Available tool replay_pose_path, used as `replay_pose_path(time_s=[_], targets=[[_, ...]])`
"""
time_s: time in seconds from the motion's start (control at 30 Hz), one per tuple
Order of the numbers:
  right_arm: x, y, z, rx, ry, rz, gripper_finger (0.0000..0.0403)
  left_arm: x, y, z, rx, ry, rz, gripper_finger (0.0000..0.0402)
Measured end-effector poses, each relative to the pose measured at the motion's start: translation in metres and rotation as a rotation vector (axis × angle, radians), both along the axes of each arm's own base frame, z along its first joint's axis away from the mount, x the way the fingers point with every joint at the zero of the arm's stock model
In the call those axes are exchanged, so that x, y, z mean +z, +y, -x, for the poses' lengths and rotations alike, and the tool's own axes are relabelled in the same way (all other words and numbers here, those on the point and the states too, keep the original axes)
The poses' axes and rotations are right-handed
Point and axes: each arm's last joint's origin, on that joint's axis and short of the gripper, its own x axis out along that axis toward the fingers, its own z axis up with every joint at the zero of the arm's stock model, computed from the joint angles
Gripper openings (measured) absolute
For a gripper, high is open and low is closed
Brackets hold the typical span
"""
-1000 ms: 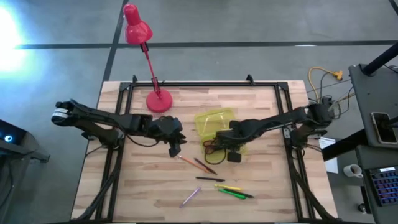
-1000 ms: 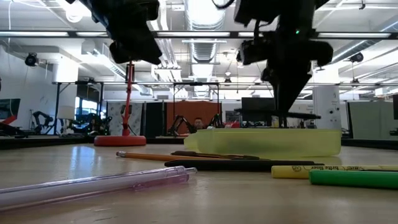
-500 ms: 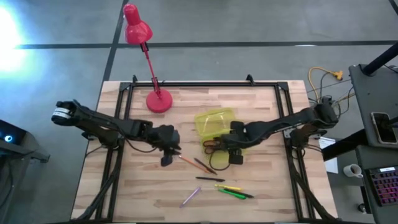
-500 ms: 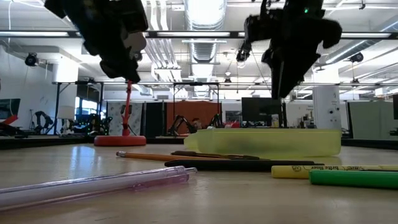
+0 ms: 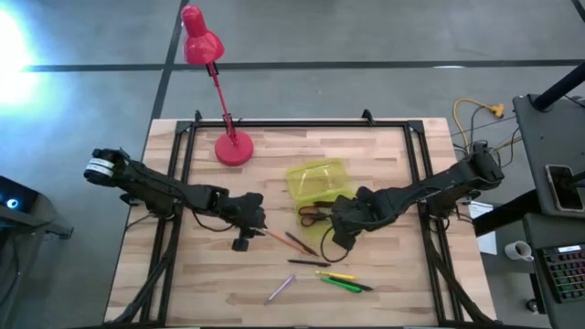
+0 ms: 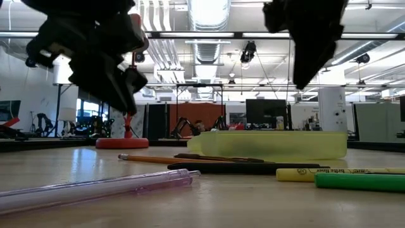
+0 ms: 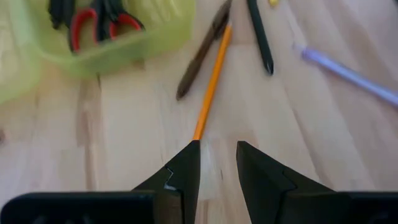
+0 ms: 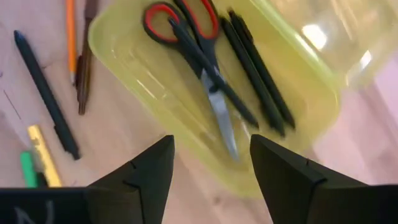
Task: Pick & place school supplies into a supply box
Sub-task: Put the orange pencil into the yellow supply box
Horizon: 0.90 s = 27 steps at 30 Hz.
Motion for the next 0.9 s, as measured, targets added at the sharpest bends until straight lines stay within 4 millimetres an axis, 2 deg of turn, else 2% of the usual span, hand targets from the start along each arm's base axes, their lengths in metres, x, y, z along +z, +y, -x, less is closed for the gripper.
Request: replay_pose_path(time_s=[0.1, 0.23, 0.4, 0.67, 0.9], targets=[[0.003, 0.01, 0.007, -0.062, -0.002, -0.025, 0.0203, -0.006, 0.0, 0.0, -0.012, 0.009, -0.001, 0.0088], [0.003, 0.021, 0.013, -0.057, 0.007, -0.029, 0.0203, -0.006, -0.001, -0.004, -0.051, -0.017, -0.028, 0.0088], [0.002, 0.023, 0.019, -0.083, 0.055, -0.034, 0.0203, -0.007, -0.003, -0.026, -0.076, -0.013, -0.061, 0.0088], [0.002, 0.031, 0.031, -0.049, 0.126, -0.005, 0.0203, -0.021, -0.011, -0.067, -0.122, 0.153, -0.118, 0.0088], [0.001, 0.039, 0.035, -0.055, 0.102, 0.027, 0.0203, -0.025, -0.01, -0.074, -0.151, 0.167, -0.146, 0.0088]])
